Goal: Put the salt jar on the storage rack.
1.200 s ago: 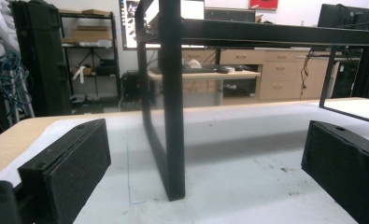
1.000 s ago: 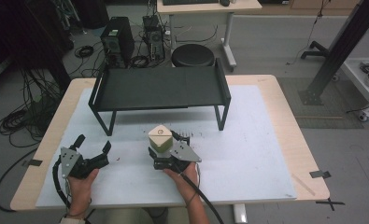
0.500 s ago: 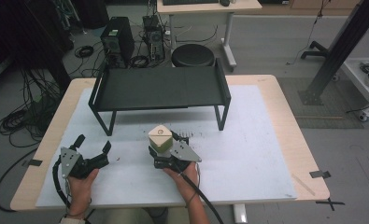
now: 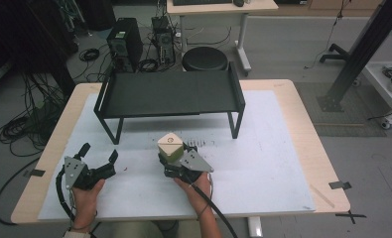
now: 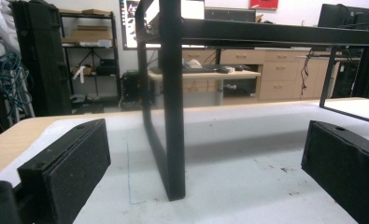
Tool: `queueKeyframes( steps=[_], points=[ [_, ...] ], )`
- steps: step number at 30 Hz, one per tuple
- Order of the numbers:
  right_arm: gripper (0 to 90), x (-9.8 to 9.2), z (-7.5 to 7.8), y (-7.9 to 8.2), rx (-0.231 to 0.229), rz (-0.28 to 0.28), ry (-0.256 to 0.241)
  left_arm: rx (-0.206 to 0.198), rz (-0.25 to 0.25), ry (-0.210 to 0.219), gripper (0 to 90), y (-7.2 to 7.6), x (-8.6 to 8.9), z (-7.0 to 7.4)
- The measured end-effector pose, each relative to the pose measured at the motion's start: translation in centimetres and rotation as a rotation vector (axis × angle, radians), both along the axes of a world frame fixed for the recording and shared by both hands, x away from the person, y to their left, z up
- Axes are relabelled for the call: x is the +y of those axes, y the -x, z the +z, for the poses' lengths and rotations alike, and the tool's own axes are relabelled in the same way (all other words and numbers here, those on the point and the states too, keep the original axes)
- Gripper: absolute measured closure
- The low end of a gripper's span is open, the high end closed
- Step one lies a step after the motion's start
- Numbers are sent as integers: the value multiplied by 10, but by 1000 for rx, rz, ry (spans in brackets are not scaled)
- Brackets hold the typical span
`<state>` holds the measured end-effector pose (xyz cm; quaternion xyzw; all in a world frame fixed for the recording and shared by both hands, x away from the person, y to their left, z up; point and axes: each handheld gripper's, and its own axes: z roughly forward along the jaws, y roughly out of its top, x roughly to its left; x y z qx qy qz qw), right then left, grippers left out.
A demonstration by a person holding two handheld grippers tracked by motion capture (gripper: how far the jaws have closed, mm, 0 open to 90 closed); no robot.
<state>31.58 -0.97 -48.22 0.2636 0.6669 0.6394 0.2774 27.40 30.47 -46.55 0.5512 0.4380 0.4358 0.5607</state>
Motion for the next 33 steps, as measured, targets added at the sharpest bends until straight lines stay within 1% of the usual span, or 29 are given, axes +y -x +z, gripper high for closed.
queueKeyframes(
  steps=[1, 4, 33],
  points=[
    [295, 0, 0, 0, -2, 5, 7, 0, 0, 0, 16, 0, 0, 0],
    [296, 0, 0, 0, 2, 9, 4, 0, 0, 1, 16, 0, 0, 0],
    [297, 0, 0, 0, 4, 7, 6, 0, 0, 0, 18, 0, 0, 0]
  ],
)
